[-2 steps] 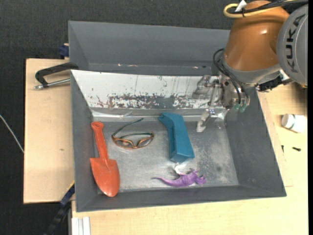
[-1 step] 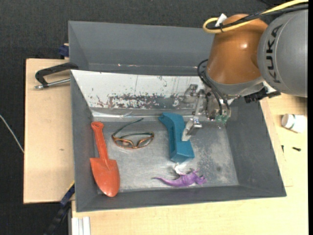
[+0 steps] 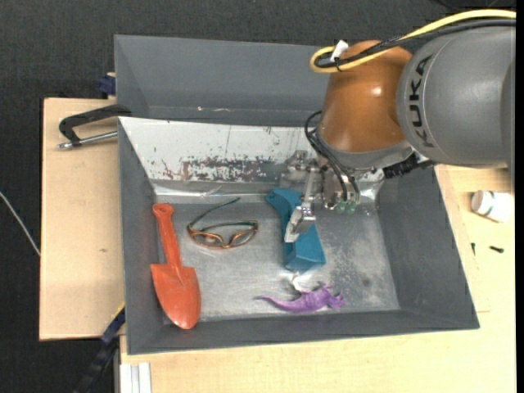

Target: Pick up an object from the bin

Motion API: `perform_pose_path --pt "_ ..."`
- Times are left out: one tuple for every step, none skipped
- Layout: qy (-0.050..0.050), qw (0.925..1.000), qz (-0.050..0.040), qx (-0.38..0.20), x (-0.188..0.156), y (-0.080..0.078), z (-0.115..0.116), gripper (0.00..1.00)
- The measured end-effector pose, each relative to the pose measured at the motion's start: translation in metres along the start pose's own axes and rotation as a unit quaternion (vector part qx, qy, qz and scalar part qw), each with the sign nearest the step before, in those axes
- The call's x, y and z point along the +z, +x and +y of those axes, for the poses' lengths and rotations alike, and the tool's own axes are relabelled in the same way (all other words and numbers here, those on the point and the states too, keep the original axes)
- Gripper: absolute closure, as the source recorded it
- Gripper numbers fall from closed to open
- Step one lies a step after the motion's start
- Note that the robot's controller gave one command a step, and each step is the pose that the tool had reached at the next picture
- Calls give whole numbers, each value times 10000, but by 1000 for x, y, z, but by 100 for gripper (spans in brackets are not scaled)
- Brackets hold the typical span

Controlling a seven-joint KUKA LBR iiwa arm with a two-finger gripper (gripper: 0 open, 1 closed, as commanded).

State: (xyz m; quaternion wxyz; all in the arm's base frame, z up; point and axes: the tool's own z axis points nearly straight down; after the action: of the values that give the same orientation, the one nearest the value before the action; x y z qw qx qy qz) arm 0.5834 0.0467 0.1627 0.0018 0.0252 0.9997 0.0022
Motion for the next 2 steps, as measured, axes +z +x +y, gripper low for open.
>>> perform_pose_path --pt "20 9999 34 -164 21 -1 -3 0" --pt "12 9999 -21 -136 55 19 27 0"
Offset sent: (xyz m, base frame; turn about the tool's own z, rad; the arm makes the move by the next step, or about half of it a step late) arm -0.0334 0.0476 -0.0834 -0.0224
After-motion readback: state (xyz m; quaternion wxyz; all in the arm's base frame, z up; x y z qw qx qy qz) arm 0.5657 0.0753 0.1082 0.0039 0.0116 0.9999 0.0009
